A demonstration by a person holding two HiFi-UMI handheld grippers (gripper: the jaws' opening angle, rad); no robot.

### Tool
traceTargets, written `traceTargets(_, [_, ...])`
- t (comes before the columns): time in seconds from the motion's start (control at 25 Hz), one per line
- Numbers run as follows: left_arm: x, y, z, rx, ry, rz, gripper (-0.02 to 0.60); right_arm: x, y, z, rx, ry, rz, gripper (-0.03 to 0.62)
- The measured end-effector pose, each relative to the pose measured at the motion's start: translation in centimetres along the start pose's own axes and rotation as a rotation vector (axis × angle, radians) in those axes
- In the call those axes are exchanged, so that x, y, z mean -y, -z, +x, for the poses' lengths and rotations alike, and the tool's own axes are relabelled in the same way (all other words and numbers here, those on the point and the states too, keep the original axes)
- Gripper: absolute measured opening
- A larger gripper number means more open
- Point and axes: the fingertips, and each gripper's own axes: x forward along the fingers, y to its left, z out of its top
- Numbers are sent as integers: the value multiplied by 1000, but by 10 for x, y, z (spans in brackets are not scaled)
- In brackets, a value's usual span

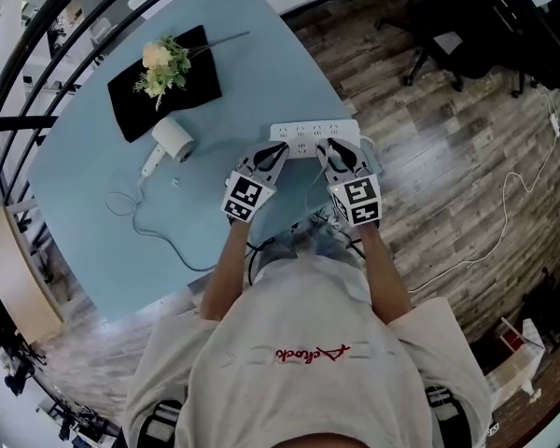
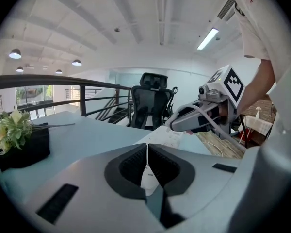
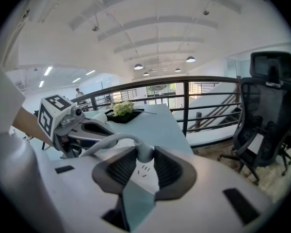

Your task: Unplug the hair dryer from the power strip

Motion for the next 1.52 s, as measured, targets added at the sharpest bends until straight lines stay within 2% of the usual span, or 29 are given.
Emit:
traceTargets(0.24, [19, -18, -18, 27, -41, -26, 18, 1, -8, -29, 38, 5, 4, 124])
traceTargets(0.6, [49, -70, -48, 178, -136, -85, 18, 5, -26, -82, 157, 11, 24, 123])
traceTargets(1.08, [110, -138, -85, 317, -245, 9, 18, -2, -57, -162, 328, -35, -32, 123])
traceTargets(1.32, [135, -143, -90, 327, -279, 18, 18, -2, -54, -182, 353, -66, -43, 123])
traceTargets(1.52, [148, -138, -87, 292, -279, 33, 18, -8, -51, -193, 361, -81, -46, 123])
